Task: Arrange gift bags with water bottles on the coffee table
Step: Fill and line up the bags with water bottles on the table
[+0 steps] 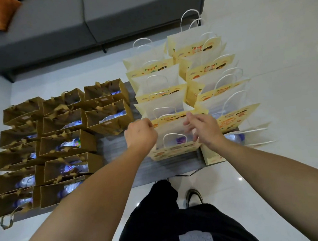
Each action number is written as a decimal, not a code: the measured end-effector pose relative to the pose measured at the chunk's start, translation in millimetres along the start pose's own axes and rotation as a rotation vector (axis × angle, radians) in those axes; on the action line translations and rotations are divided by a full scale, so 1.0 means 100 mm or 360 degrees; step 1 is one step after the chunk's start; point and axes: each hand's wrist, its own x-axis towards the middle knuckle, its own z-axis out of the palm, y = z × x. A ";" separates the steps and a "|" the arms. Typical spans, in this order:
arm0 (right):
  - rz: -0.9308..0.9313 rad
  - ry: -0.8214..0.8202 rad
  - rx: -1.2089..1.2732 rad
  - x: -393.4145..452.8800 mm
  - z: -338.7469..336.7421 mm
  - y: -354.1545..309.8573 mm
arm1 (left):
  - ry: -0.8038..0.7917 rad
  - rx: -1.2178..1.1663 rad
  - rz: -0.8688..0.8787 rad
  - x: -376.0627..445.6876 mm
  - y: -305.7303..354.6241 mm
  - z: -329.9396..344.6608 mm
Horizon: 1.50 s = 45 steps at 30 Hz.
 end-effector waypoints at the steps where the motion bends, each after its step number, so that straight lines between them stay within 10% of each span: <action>1: -0.0076 0.0089 -0.0057 0.04 0.01 -0.03 | 0.0078 -0.0074 -0.0032 0.06 -0.02 -0.01; 5: -0.0206 0.0331 -0.0763 0.36 0.06 -0.16 | 0.0182 -0.0268 -0.0018 0.33 -0.06 -0.03; 10: 0.0038 -0.0036 -0.1351 0.72 0.24 -0.26 | -0.0147 -0.0145 0.0238 0.60 -0.16 -0.04; 17: -0.0103 -0.0125 -0.1801 1.08 0.38 -0.34 | 0.0066 0.0015 0.0528 0.91 -0.22 0.04; 30: -0.0011 -0.0154 -0.1899 1.32 0.43 -0.44 | -0.0003 -0.0016 0.0398 1.18 -0.15 0.07; 39: -0.0519 0.0246 -0.0801 1.27 0.27 -0.53 | 0.0263 -0.0401 0.0181 1.37 -0.13 -0.08; 45: -0.0089 -0.0570 -0.0894 1.40 0.23 -0.70 | 0.0073 -0.0095 0.0510 1.59 -0.09 -0.13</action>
